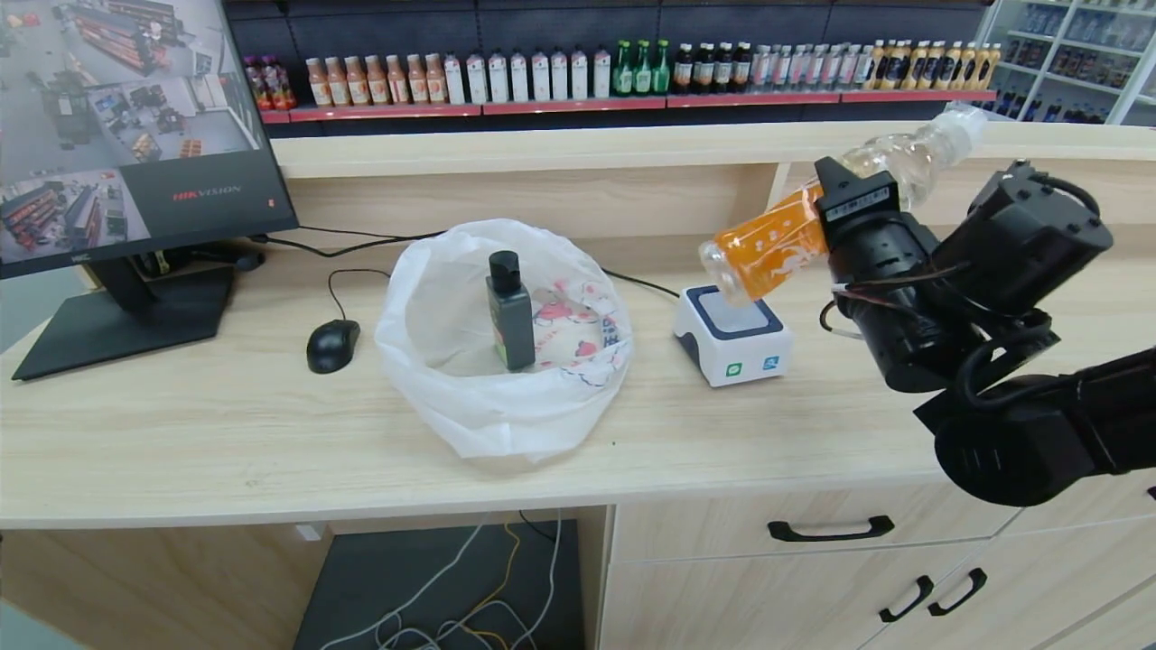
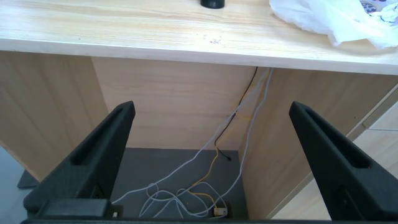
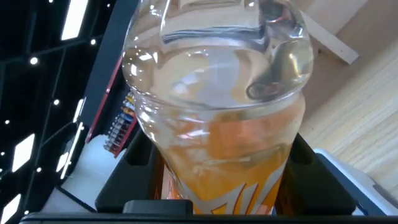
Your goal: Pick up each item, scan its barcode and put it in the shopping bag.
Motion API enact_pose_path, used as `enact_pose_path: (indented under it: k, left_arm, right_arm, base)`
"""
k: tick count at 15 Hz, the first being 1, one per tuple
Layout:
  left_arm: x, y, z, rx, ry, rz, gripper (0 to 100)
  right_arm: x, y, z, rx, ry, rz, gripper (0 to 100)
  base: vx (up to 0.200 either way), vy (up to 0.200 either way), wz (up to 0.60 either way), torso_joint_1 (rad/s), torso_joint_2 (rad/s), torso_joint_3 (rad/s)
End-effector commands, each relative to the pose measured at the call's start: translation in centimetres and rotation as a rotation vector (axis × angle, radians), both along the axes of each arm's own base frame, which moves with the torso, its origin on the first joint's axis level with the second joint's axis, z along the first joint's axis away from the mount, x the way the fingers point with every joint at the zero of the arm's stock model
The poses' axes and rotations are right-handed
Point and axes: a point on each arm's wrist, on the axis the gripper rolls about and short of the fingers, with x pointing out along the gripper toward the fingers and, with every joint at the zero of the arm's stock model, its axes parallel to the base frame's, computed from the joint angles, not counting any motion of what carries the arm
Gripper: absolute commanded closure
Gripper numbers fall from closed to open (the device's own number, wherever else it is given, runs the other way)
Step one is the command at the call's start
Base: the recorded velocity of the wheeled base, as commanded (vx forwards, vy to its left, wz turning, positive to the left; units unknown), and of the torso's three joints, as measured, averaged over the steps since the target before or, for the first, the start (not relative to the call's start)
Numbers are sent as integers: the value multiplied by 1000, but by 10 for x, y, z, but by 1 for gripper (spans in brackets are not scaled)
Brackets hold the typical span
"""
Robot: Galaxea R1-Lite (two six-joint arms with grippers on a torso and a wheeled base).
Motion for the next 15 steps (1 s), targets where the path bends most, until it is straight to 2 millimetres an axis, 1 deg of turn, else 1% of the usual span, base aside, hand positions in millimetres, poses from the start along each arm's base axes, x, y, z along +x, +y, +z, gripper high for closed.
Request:
enact_pose_path:
  k: [1,5,6,8,9,10,11,13,15]
  left_arm:
    - [0,0,0,0,0,1,0]
    - [0,0,0,0,0,1,0]
    - [0,0,0,1,0,1,0]
    - [0,0,0,3,0,1,0]
    - [0,0,0,1,0,1,0]
    - [0,0,0,1,0,1,0]
    - [0,0,0,1,0,1,0]
    - [0,0,0,1,0,1,0]
    - [0,0,0,1,0,1,0]
  right_arm:
    - [-16,4,20,-29,-51,7,100]
    - [-19,6,30,-185,-72,-86,100]
    - [-22,5,32,-260,-85,-121,100]
    - [-27,11,36,-340,-118,-136,100]
    - [-34,14,41,-442,-143,-138,100]
    - [-37,18,39,-498,-159,-127,100]
    - [-40,22,38,-594,-180,-129,100]
    - [-42,23,30,-687,-190,-165,100]
    - [-52,26,2,-818,-195,-107,100]
  base:
    - [0,0,0,0,0,0]
    - [0,0,0,0,0,0]
    - [0,0,0,0,0,0]
    - [0,0,0,0,0,0]
    - [0,0,0,0,0,0]
    - [0,0,0,0,0,0]
    - [0,0,0,0,0,0]
    - [0,0,0,0,0,0]
    - [0,0,0,0,0,0]
